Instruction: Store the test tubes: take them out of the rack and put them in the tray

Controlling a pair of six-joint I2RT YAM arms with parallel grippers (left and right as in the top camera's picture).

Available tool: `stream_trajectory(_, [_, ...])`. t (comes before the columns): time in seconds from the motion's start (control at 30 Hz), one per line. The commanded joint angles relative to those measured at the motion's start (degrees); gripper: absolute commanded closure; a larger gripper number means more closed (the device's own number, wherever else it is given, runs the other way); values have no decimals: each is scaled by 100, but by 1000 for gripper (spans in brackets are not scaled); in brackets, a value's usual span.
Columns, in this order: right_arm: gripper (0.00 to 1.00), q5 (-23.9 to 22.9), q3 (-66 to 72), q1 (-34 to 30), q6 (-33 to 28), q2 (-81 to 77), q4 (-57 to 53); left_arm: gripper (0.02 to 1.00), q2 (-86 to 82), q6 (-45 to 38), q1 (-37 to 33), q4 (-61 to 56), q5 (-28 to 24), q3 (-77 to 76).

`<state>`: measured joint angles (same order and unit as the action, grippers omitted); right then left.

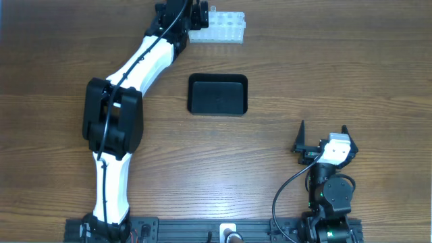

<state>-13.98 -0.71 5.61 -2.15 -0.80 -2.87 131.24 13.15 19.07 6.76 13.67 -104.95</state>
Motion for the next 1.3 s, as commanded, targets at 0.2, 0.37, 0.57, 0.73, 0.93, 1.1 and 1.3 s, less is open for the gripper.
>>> stream_trajectory(0.2, [7,-48,44,4,-4,48,9,36,549,59,-7,-229,101,-455])
stream_trajectory(0.37, [9,-48,44,4,-4,48,9,106,732,59,7,-249,98,-693])
stream_trajectory(0.57, [7,-48,44,4,-7,48,7,253,743,61,33,-404,96,-693])
stream_trajectory(0.73, [9,-48,44,4,-4,48,7,345,743,61,72,-398,72,-693])
stream_trajectory(0.93, [9,-48,44,4,-4,48,7,426,743,61,125,-391,74,-693])
stream_trajectory(1.1, [9,-48,44,4,-7,48,7,524,743,61,133,-332,76,-693])
stream_trajectory(1.3, [7,-48,44,4,-4,48,7,654,743,59,133,-313,133,-693])
